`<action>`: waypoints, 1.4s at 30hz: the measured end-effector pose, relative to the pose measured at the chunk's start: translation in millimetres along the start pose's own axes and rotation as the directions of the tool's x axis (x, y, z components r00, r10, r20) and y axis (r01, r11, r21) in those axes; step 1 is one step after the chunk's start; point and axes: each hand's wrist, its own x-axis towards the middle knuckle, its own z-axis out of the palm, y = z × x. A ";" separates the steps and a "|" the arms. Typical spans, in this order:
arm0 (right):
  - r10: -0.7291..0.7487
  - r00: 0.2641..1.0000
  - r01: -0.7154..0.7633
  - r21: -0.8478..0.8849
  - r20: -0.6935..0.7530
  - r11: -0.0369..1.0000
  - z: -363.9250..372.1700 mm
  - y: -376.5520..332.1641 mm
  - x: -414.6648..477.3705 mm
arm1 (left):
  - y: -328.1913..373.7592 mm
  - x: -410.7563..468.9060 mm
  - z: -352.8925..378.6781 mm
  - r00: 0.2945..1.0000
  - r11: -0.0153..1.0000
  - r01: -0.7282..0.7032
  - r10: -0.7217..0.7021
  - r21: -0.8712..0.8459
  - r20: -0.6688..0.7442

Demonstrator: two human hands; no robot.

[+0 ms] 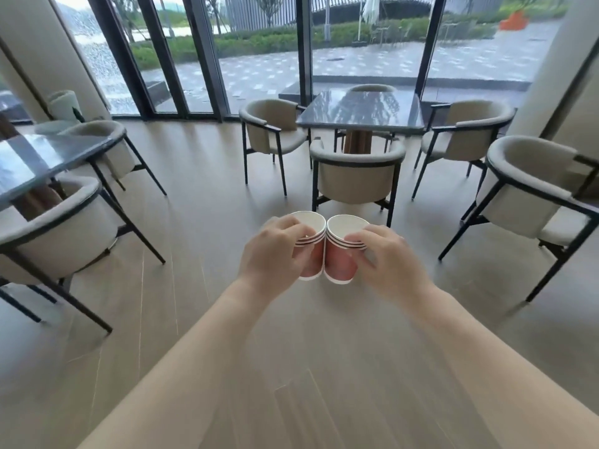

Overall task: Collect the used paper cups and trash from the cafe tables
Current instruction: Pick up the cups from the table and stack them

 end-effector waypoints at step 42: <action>0.350 0.812 -0.546 -0.396 -0.468 0.738 -343.7 245.9 -162.6 | 406.8 136.1 261.3 0.761 0.688 -0.523 0.643 -0.503 0.087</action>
